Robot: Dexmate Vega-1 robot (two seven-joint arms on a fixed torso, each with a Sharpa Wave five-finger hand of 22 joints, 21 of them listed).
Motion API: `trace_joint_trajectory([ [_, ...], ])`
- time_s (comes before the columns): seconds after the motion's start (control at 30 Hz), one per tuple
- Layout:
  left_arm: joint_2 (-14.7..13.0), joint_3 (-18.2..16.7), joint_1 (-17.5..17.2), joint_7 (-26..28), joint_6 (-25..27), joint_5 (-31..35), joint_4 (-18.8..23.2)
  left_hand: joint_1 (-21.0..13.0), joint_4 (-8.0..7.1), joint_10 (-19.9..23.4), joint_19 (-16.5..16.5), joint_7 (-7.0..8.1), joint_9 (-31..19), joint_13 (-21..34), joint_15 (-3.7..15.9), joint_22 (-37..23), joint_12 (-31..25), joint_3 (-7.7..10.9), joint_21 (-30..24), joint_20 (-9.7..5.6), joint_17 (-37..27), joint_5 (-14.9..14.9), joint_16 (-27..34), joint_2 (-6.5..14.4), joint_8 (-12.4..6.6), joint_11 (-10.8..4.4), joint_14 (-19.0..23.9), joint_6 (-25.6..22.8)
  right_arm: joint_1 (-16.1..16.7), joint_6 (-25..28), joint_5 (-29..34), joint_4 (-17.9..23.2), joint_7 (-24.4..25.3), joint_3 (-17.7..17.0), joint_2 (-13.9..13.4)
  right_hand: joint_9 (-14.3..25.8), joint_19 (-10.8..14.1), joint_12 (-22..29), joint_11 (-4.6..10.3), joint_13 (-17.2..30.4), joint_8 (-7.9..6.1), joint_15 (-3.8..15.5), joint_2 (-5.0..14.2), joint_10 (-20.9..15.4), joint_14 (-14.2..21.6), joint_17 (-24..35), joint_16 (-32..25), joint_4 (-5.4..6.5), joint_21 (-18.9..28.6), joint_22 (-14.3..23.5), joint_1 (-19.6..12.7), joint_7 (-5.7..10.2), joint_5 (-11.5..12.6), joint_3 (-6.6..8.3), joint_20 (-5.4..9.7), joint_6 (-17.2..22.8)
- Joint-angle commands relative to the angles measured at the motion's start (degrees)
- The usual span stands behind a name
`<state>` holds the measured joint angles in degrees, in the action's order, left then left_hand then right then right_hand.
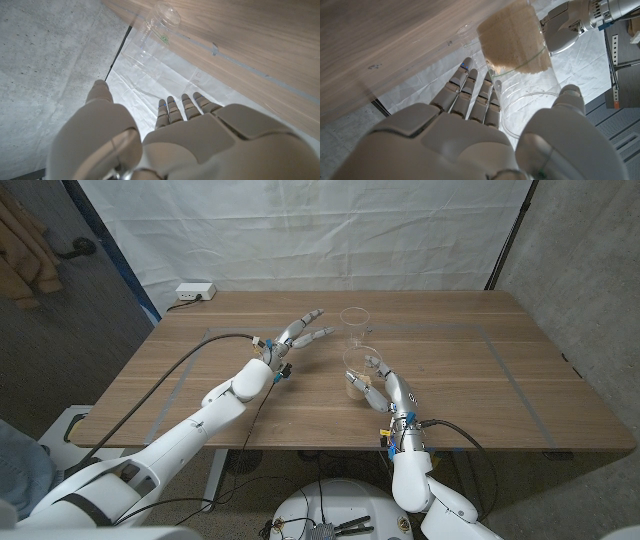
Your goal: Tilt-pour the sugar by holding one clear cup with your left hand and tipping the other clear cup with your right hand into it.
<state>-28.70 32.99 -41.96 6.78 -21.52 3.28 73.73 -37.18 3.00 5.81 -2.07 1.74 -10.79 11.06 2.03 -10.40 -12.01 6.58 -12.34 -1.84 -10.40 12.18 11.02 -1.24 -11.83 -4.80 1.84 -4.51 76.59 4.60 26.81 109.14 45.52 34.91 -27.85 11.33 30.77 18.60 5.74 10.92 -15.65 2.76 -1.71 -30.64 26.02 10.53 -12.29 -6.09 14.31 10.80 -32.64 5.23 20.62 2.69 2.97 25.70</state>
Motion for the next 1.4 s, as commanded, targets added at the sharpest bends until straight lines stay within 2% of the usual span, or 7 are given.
trace_joint_trajectory([
  [0.03, -0.43, 0.12, -0.22, -0.91, 3.05, -0.14, 2.38, -0.33, 0.00, 0.42, -0.29, 0.06, -0.29, 0.16, 1.32, -0.17, -0.08, -0.21, 0.34, -2.19, -0.19, -0.06, -0.04, -0.17, 0.00, -0.02, 0.56, -0.45, -0.07, -0.01, -0.07, -0.16, -0.08, 0.03, 0.10, 0.12, 0.55, -0.37, -0.01, 0.16, 0.20, 4.92, 0.31, -0.46, 0.62, 0.29, 0.22, -0.34, -0.16, 0.12, -0.49, 0.23, 0.03, -0.07, 4.38, 0.73],
  [0.2, -0.39, 0.36, 0.11, -2.02, 4.57, -0.61, 2.93, -0.42, 0.03, 0.08, -0.36, 0.07, -0.30, 0.16, 1.09, -0.17, 0.06, -0.26, 0.38, -2.09, -0.19, -0.06, -0.12, -0.19, 0.15, 0.11, 0.39, -0.11, -0.03, -0.19, -0.05, -0.23, 0.19, 0.06, 0.19, 0.12, 0.55, -0.39, -0.01, 0.16, 0.20, 4.83, 0.33, -0.50, 0.65, 0.28, 0.26, -0.36, -0.20, 0.12, -0.58, 0.17, -0.02, -0.07, 4.39, 0.87],
  [0.43, -0.71, 0.96, 0.39, -3.31, 7.18, -0.35, 4.42, -0.48, 0.11, -0.50, -0.71, -0.70, -0.30, 0.18, 0.81, -0.17, 0.28, -0.50, 0.54, -1.90, -0.19, -0.06, -0.26, -0.46, 0.54, 0.49, -0.04, 0.94, 0.10, 0.00, -0.23, 0.25, -0.13, -0.02, 0.12, 0.13, 0.56, -0.43, -0.01, 0.16, 0.25, 4.87, 0.39, -0.53, 0.70, 0.29, 0.30, -0.38, -0.24, 0.13, -0.67, 0.18, -0.09, -0.07, 4.44, 0.95],
  [0.77, -1.16, 1.47, 0.26, -1.77, 9.45, 2.04, 6.25, -0.52, 0.28, -1.14, -1.24, -1.29, -0.30, 0.21, 0.25, -0.15, 0.45, -1.01, 0.75, -1.53, -0.19, -0.04, -0.42, -1.21, 0.98, 1.06, -0.71, 2.50, 0.08, 0.41, -0.12, 0.43, -0.01, 0.03, 0.40, 0.13, 0.60, -0.46, -0.03, 0.16, 0.29, 4.87, 0.43, -0.64, 0.71, 0.29, 0.38, -0.38, -0.29, 0.13, -0.73, 0.20, -0.20, -0.10, 4.42, 1.11],
  [1.4, 0.49, 1.33, 2.72, 0.71, 8.48, 2.39, 0.78, -0.54, 0.35, -1.00, -1.46, -1.10, -0.32, 0.25, 0.38, -0.16, 0.30, -1.36, 0.79, -1.48, -0.20, 0.02, -0.32, -1.61, 0.61, 0.73, -0.73, 2.00, -0.39, 0.71, -0.48, -0.56, 0.14, 0.30, 1.05, 0.13, 0.63, -0.54, -0.02, 0.16, 0.40, 4.90, 0.55, -0.76, 0.86, 0.31, 0.46, -0.39, -0.39, 0.14, -0.89, 0.20, -0.37, -0.13, 4.40, 1.31],
])
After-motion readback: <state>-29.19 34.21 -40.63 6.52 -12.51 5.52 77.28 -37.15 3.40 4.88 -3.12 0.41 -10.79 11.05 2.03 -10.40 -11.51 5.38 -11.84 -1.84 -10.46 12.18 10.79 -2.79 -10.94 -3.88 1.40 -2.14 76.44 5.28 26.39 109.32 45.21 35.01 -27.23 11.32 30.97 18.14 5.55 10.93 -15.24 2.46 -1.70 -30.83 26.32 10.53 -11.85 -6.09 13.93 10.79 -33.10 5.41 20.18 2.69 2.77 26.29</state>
